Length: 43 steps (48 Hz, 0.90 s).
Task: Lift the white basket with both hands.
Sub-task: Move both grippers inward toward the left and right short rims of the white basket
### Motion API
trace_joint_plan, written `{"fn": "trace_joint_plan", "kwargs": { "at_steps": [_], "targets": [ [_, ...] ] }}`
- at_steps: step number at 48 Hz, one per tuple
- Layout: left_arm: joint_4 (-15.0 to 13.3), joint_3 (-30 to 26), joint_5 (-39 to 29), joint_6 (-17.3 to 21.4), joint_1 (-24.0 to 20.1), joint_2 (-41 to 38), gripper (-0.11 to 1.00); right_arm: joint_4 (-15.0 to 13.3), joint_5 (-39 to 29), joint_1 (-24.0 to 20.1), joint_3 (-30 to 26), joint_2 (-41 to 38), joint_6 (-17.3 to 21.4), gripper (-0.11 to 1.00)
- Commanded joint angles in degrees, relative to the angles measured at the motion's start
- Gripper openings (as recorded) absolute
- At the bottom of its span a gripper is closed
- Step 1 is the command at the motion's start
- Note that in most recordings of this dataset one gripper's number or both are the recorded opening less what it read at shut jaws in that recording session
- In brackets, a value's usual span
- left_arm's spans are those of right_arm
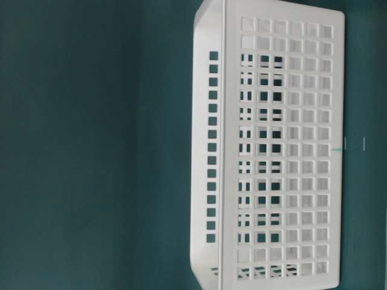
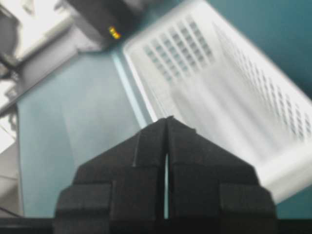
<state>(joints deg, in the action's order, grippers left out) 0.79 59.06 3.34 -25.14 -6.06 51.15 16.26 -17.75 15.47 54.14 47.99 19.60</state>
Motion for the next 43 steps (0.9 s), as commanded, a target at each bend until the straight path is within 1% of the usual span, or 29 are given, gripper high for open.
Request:
{"fn": "trace_joint_plan", "kwargs": {
  "at_steps": [1, 4, 7, 10, 12, 18, 19, 22, 24, 29, 32, 36, 39, 43],
  "targets": [
    [0.09, -3.87, -4.13, -5.63, -1.23, -1.49, -0.05, 0.62, -8.61, 2.9, -5.45, -3.78, 4.48, -0.02],
    [0.18, -5.71, -7.47, -11.16, -2.2, -2.55, -0.05, -0.09, -13.62, 3.78, -8.53, -7.03, 8.61, -0.02],
    [0.18, -7.38, -10.99, -16.44, -3.08, -3.69, -0.05, -0.62, -16.17, 3.87, -10.63, -9.67, 10.9, -0.02],
    [0.35, -9.49, -15.03, -20.92, -3.87, -5.1, -0.05, -0.62, -18.46, 3.96, -12.3, -12.3, 12.83, -0.02],
    [0.35, -10.81, -16.7, -22.85, -4.39, -5.98, -0.06, -0.62, -20.04, 4.04, -13.18, -13.89, 14.33, -0.02],
    [0.35, -16.0, -20.21, -27.33, -6.59, -9.84, -0.06, -0.97, -24.96, 5.19, -15.82, -18.02, 19.51, -0.02],
    [0.35, -16.79, -20.92, -28.04, -6.86, -10.55, -0.06, -1.23, -25.93, 5.54, -16.44, -18.98, 20.92, -0.02],
    [0.35, -18.98, -23.91, -29.97, -7.38, -12.74, -0.06, -2.2, -28.12, 6.33, -17.75, -20.65, 23.47, -0.02],
    [0.35, -20.21, -26.54, -31.38, -7.47, -14.24, -0.06, -2.99, -29.79, 7.03, -18.63, -21.36, 25.05, -0.02],
    [0.35, -22.59, -36.56, -35.68, -7.47, -18.46, -0.06, -4.31, -33.66, 8.26, -20.74, -23.55, 28.83, -0.02],
    [0.35, -23.91, -41.84, -37.88, -7.47, -20.48, -0.06, -5.45, -36.3, 8.44, -21.88, -24.87, 29.79, -0.02],
    [0.44, -25.4, -46.85, -39.81, -7.47, -22.41, -0.06, -6.59, -38.85, 8.09, -22.76, -26.02, 29.36, -0.01],
    [0.44, -26.19, -48.87, -40.25, -7.47, -23.55, -0.06, -6.86, -40.69, 7.65, -23.03, -26.19, 29.62, -0.01],
    [0.44, -26.46, -49.13, -40.25, -7.47, -23.99, -0.06, -6.86, -42.19, 7.65, -22.85, -26.1, 29.88, 0.0]
  ]
}}
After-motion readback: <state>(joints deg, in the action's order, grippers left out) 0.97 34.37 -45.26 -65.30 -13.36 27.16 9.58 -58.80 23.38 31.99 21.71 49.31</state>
